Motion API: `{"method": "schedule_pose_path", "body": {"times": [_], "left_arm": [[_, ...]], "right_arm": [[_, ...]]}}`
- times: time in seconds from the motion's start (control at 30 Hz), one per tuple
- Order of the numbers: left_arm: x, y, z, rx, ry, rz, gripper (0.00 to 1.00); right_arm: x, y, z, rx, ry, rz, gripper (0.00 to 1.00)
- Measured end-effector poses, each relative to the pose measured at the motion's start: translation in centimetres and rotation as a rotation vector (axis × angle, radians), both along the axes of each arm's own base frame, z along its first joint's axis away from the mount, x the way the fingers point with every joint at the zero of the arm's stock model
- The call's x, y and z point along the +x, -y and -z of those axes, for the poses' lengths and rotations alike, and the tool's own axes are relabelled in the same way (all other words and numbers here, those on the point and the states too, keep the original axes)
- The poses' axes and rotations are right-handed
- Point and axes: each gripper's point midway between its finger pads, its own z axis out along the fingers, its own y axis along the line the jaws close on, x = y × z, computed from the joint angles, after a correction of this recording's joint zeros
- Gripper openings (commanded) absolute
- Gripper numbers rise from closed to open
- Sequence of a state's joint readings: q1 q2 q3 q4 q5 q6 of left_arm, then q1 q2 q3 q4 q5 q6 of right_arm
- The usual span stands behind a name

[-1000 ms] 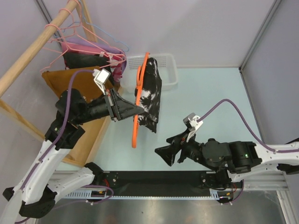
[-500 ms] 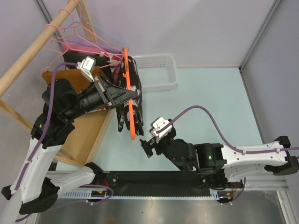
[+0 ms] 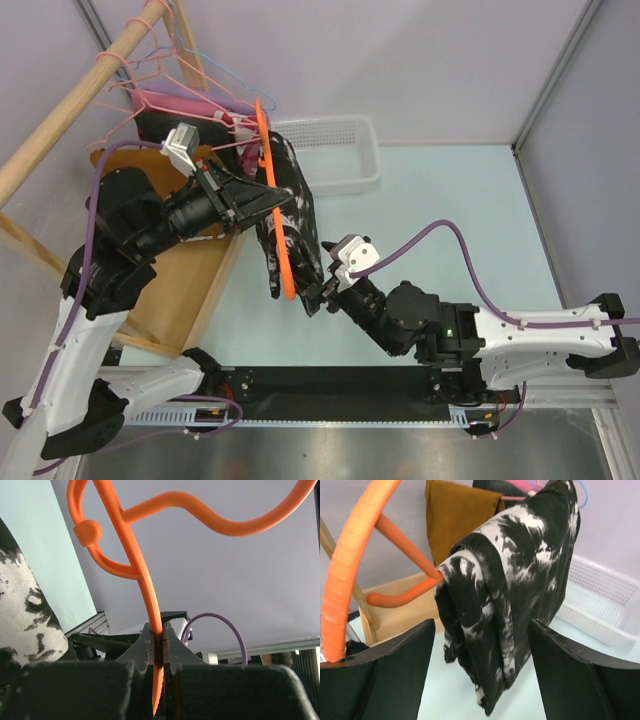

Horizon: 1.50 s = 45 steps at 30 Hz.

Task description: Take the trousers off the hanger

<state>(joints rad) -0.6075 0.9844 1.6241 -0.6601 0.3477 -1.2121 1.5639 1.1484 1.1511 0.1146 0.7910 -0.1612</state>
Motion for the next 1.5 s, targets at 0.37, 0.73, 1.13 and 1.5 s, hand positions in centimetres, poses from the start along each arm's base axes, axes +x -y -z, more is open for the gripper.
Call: {"method": "schedule_pose_path", "body": {"times": [0.37, 0.73, 1.13, 1.5], "left_arm": [[-0.8, 0.2, -0.8, -0.039, -0.02, 0.039, 0.0], [-1.2, 0.3, -1.1, -0.047, -0.017, 0.057, 0.0], [-2.1, 0.3, -2.3, -0.071, 0.001, 0.093, 0.0], [-2.5, 0.4, -2.7, -0.084, 0.009, 0.115, 0.0]], "right_arm": [[2.7, 0.0, -1.2, 0.031, 0.076, 0.071, 0.72], [2.5, -1.1, 0.0, 0.027, 0.109, 0.027, 0.73], [3.3, -0.6, 2.7, -0.042, 0.11, 0.047, 0.74], [2.2, 0.9, -1.3, -0.004, 0.133, -0.031, 0.82]]}}
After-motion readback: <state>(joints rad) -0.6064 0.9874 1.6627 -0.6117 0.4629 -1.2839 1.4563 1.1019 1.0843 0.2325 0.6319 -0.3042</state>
